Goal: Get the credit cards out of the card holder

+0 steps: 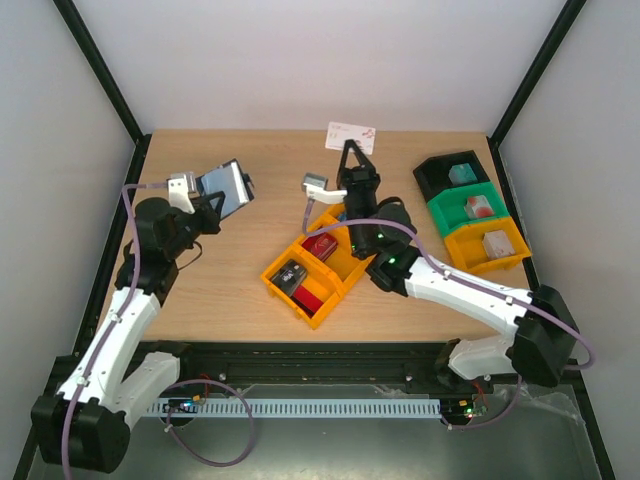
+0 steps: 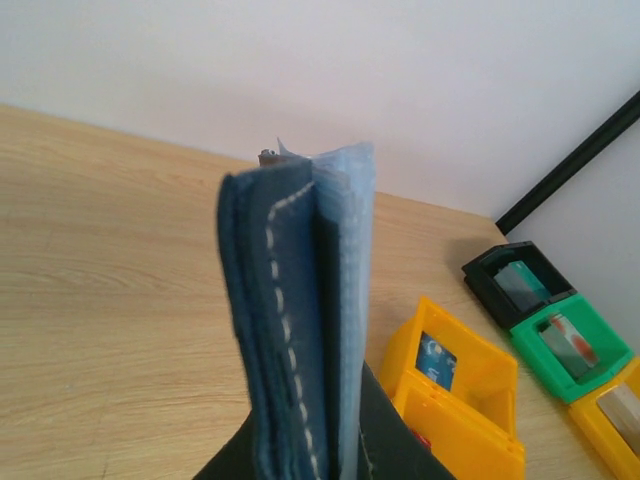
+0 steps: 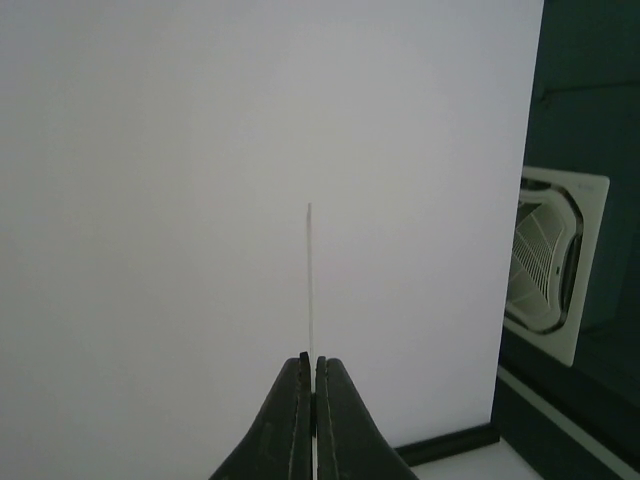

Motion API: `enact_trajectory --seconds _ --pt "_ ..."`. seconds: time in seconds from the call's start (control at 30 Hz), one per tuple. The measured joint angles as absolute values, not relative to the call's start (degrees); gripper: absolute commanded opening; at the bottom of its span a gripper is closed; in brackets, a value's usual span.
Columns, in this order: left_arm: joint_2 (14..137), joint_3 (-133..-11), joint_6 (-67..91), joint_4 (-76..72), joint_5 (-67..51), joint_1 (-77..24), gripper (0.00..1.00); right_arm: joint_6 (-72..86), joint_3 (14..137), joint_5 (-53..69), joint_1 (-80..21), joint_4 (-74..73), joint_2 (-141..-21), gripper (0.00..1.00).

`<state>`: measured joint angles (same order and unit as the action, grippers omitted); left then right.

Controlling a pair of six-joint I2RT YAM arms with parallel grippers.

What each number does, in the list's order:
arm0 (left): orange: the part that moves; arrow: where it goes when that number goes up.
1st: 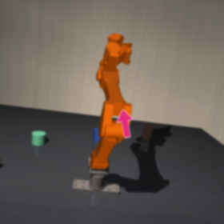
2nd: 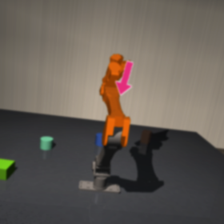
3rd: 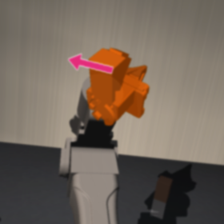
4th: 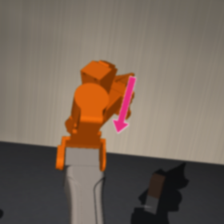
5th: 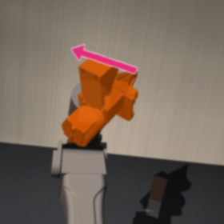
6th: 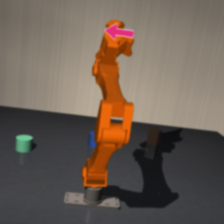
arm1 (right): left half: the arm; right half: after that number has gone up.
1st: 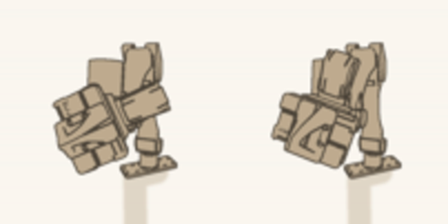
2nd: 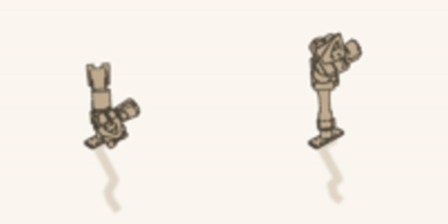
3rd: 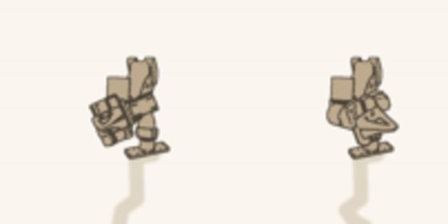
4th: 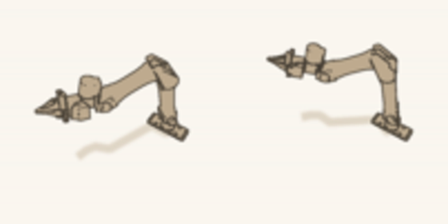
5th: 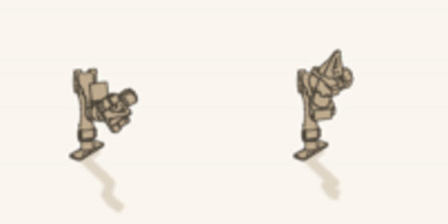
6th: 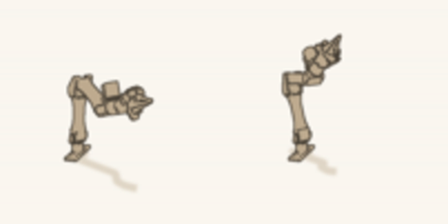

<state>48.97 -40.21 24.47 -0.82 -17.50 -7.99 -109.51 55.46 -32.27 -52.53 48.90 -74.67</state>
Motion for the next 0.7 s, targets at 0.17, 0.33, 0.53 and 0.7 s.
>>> enact_trajectory --seconds 0.17,0.33,0.53,0.7 --pt "50.98 -40.23 24.73 -0.80 -17.47 -7.40 0.02 -109.91 53.45 -31.11 -53.34 50.63 -77.23 0.01" --pt "51.53 -40.10 26.41 -1.06 -17.45 -6.42 0.02 -107.77 51.81 -31.53 -53.32 50.39 -77.38 0.01" --pt "52.21 -38.35 29.06 -1.96 -16.32 -4.89 0.02 -97.30 54.13 -33.82 -50.24 42.11 -77.49 0.01" --pt "51.88 -34.61 32.10 -2.83 -14.94 -3.01 0.02 -73.69 70.39 -35.24 -38.63 14.55 -78.83 0.01"
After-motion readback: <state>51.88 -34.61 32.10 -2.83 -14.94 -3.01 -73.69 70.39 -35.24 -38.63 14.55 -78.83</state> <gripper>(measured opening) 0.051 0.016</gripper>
